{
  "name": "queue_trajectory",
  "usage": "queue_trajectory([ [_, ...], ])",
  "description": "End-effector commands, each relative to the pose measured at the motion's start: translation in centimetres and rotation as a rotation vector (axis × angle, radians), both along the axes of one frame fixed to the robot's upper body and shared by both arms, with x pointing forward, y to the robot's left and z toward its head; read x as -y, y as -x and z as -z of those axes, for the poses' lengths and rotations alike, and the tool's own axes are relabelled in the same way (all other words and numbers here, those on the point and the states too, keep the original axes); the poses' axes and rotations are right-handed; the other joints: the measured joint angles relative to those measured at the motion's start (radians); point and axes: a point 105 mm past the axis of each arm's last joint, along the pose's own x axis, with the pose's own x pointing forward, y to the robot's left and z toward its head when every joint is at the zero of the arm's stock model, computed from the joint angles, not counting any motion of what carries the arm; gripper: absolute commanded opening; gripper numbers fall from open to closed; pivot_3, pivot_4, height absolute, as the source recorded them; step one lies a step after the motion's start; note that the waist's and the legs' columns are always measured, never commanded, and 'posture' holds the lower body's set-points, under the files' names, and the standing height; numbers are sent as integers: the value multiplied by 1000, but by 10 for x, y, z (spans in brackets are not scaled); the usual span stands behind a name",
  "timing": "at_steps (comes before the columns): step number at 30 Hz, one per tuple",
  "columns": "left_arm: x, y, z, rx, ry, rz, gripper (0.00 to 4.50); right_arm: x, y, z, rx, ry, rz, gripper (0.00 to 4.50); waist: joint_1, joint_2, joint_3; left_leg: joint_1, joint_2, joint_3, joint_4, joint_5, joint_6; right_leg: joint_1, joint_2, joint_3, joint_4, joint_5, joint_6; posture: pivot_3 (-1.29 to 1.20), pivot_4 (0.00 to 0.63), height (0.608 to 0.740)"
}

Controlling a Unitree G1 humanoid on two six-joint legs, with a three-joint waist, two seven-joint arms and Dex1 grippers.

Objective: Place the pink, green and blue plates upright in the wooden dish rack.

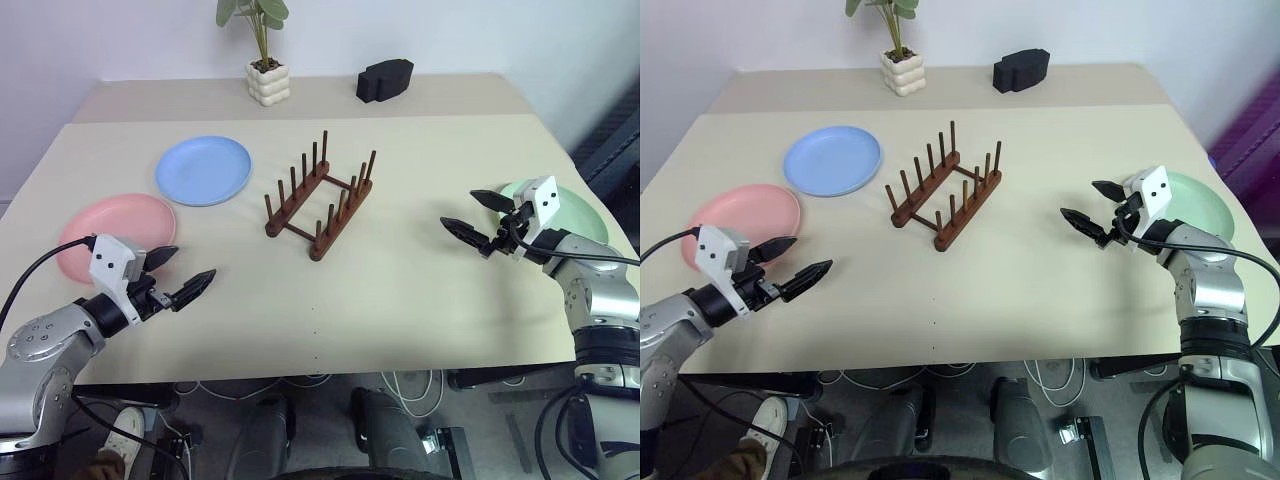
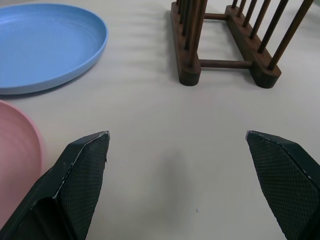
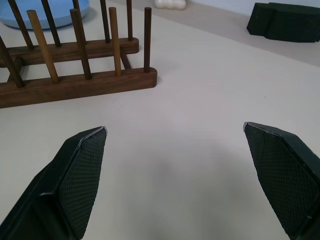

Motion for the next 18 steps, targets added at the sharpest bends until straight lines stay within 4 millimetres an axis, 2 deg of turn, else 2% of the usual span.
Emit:
queue_trajectory([
  [1,0,-1,-15,55,-35,12,4500,-5,-3,-13,51,-11,-8,4480,0,0,0,0,0,0,0,0,0,0,0,0,0,0,0,0,150,735],
  [7,0,1,-20,60,-39,19,4500,-12,-3,-14,58,-22,-23,4480,-1,0,0,0,0,0,0,0,0,0,0,0,0,0,0,0,150,735],
  [18,27,0,-34,81,-76,148,4500,-12,0,-7,39,-27,-20,4480,-1,0,0,0,0,0,0,0,0,0,0,0,0,0,0,0,150,735],
])
